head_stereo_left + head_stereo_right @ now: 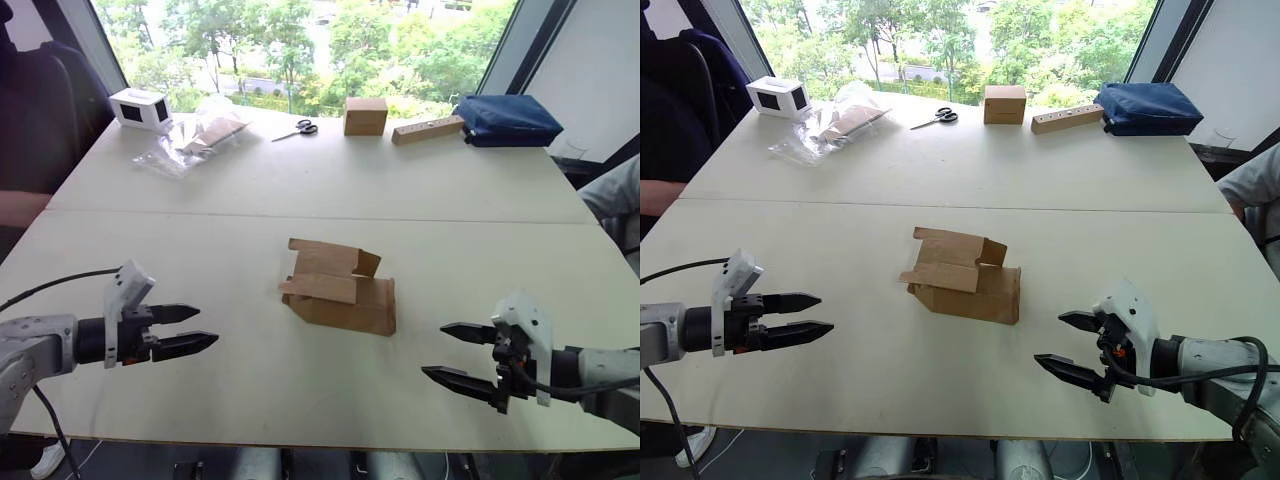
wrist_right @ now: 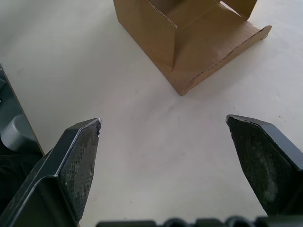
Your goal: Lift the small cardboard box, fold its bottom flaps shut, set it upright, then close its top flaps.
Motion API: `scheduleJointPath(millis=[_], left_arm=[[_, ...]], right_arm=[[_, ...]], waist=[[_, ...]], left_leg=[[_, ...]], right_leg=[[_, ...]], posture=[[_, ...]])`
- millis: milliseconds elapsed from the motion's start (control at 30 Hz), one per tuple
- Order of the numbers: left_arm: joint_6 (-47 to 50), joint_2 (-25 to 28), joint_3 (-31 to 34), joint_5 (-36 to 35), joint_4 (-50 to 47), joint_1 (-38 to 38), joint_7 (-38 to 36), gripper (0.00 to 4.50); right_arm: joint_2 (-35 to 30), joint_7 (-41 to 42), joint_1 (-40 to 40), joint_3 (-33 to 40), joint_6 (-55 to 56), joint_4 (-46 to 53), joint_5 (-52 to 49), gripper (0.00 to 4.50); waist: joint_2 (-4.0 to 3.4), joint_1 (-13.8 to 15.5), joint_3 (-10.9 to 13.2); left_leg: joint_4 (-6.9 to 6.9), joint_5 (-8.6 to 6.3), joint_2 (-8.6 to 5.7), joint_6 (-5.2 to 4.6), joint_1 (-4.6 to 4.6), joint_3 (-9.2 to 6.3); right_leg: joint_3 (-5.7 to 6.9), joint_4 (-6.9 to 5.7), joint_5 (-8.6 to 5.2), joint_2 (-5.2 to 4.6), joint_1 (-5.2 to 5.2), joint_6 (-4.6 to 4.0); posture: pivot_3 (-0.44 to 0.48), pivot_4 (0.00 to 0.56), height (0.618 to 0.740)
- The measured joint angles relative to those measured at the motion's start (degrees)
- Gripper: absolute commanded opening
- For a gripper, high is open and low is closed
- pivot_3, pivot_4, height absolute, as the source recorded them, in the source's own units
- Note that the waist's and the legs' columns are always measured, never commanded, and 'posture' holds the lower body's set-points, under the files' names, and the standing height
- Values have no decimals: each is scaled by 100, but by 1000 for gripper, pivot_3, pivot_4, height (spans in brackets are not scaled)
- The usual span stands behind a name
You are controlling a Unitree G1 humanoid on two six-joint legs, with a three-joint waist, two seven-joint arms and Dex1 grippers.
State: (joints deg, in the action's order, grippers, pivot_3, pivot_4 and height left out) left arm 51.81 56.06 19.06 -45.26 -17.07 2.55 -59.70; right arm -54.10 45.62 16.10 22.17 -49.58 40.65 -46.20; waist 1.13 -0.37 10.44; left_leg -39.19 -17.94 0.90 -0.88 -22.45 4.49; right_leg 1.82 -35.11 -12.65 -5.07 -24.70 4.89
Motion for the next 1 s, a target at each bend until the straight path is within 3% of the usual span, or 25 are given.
scheduleJointPath(millis=[600,1000], left_arm=[[45,1,22,-96,19,-82,29,4500],[-85,-326,-63,201,399,-1083,625,4500]], right_arm=[[169,179,15,-147,464,-222,332,4460],[183,155,-149,-125,622,-394,454,4460]], waist=[[0,-5,0],[5,63,-3]], left_leg=[[-1,1,0,0,2,1],[-4,2,-2,1,5,2]], right_leg=[[0,-2,0,3,1,1],[0,-8,2,6,5,4]], posture=[[0,150,740],[0,150,740]])
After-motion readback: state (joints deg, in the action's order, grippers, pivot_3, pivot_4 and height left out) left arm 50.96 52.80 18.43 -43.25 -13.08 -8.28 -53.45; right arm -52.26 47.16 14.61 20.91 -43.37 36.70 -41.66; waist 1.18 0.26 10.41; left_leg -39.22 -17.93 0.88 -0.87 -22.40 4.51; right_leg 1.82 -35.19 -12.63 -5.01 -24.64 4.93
